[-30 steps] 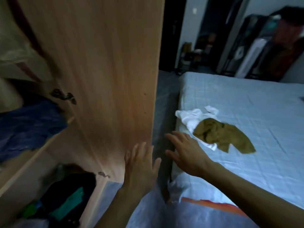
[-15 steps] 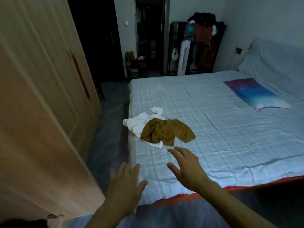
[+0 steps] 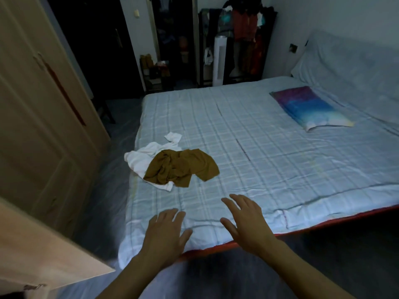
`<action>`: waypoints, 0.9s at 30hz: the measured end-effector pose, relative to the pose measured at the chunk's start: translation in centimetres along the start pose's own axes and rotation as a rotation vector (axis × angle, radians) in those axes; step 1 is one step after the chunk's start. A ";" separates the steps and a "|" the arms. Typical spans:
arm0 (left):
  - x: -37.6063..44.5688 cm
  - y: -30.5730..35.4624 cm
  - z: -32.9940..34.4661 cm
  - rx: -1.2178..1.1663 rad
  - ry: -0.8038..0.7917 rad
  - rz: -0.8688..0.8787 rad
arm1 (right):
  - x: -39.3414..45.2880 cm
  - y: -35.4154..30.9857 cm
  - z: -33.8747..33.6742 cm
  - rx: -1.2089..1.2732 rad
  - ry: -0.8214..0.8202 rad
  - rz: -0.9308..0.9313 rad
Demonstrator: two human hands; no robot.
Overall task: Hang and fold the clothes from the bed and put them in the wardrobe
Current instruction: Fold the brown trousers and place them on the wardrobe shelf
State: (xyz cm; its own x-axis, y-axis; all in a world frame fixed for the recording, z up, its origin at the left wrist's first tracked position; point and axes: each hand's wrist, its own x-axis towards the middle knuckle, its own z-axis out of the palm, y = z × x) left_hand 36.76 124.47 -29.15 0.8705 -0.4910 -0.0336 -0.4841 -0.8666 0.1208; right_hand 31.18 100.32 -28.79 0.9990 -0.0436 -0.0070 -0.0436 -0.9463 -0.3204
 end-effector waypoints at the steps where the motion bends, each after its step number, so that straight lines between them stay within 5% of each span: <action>1: 0.7 0.1 0.2 -0.010 0.021 0.010 | 0.0 0.8 0.0 0.009 0.010 0.013; 17: 19.2 -3.8 4.3 -0.092 0.021 0.034 | 14.9 7.0 -1.3 -0.058 0.020 0.094; 27: 27.2 -11.9 8.6 -0.232 0.026 -0.039 | 29.7 3.3 2.9 -0.016 -0.146 -0.008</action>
State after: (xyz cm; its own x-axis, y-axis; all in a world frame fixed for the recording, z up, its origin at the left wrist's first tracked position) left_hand 65.46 120.63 -40.04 0.8917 -0.4524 -0.0172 -0.4194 -0.8397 0.3450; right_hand 60.70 96.82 -32.76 0.9897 0.0095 -0.1429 -0.0350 -0.9515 -0.3057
